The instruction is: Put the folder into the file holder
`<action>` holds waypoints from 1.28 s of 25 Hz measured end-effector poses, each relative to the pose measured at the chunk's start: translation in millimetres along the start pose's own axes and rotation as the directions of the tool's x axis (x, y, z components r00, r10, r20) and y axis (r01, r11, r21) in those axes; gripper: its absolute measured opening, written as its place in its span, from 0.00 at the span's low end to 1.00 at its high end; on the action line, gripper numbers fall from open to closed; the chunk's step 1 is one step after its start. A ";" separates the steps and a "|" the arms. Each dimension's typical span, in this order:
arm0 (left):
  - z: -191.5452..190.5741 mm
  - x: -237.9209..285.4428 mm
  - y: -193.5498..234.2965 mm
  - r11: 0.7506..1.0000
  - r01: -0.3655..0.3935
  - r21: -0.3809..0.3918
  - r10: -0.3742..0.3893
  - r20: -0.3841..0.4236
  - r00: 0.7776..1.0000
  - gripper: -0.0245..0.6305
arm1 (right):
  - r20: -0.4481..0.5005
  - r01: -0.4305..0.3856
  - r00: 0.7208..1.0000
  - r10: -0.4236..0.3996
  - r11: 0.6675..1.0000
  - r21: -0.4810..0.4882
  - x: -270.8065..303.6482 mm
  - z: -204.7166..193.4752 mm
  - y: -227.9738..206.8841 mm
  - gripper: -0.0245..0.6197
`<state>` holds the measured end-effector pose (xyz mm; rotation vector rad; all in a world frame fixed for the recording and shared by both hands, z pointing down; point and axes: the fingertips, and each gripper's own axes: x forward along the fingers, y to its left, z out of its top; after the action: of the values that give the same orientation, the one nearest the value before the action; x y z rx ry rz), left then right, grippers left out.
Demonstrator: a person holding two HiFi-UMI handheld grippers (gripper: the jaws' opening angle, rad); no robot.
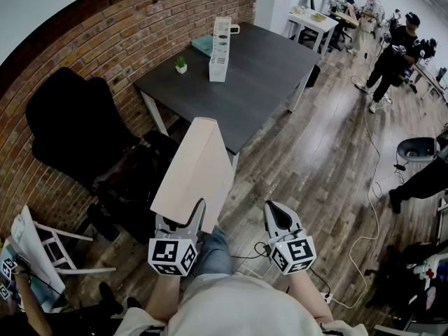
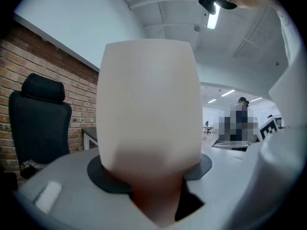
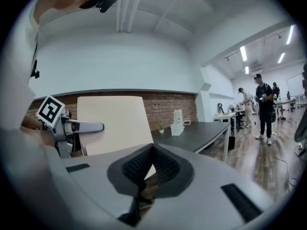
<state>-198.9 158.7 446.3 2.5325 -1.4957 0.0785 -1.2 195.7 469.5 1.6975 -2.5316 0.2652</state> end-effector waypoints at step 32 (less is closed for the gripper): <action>16.4 -106.6 -57.1 0.997 -0.069 0.042 0.066 0.080 0.995 0.45 | 0.050 -0.020 0.999 0.020 1.000 0.000 -113.5 -4.0 27.7 0.13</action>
<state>-201.9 274.0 406.5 2.5472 -1.6270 0.0220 16.5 309.9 452.1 1.7004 -2.5858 0.2271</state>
